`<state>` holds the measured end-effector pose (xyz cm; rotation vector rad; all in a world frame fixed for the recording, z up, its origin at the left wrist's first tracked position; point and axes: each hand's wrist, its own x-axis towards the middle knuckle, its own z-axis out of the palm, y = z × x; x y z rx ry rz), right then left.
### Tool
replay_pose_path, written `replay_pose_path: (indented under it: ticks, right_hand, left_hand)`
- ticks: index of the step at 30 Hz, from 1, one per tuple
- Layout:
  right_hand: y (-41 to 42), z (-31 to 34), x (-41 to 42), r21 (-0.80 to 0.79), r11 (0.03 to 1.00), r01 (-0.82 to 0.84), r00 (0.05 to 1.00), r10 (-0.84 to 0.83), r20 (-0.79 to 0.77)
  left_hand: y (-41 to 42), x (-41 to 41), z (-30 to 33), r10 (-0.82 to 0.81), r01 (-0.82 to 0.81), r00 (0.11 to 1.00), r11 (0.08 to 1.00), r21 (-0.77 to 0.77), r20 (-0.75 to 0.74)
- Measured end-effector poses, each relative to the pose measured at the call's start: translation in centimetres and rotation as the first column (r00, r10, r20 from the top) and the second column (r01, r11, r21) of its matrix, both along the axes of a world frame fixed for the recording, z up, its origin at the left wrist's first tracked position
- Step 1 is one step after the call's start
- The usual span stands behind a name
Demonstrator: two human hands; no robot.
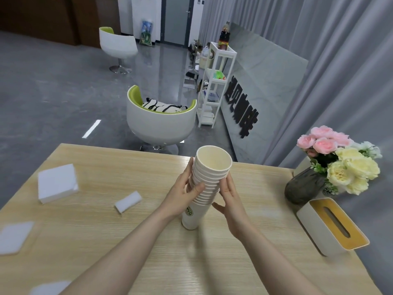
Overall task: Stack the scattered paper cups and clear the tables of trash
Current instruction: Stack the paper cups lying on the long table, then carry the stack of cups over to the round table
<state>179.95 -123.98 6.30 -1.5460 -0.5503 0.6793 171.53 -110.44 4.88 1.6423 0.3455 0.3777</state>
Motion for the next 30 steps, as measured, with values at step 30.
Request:
replay_pose_path:
  ticks: [30]
  right_hand:
    - [14.0,4.0,-18.4,0.300,0.927,-0.223,0.942,0.125,0.312]
  left_hand:
    - [8.5,-20.8,5.6,0.531,-0.531,0.832,0.846,-0.042,0.163]
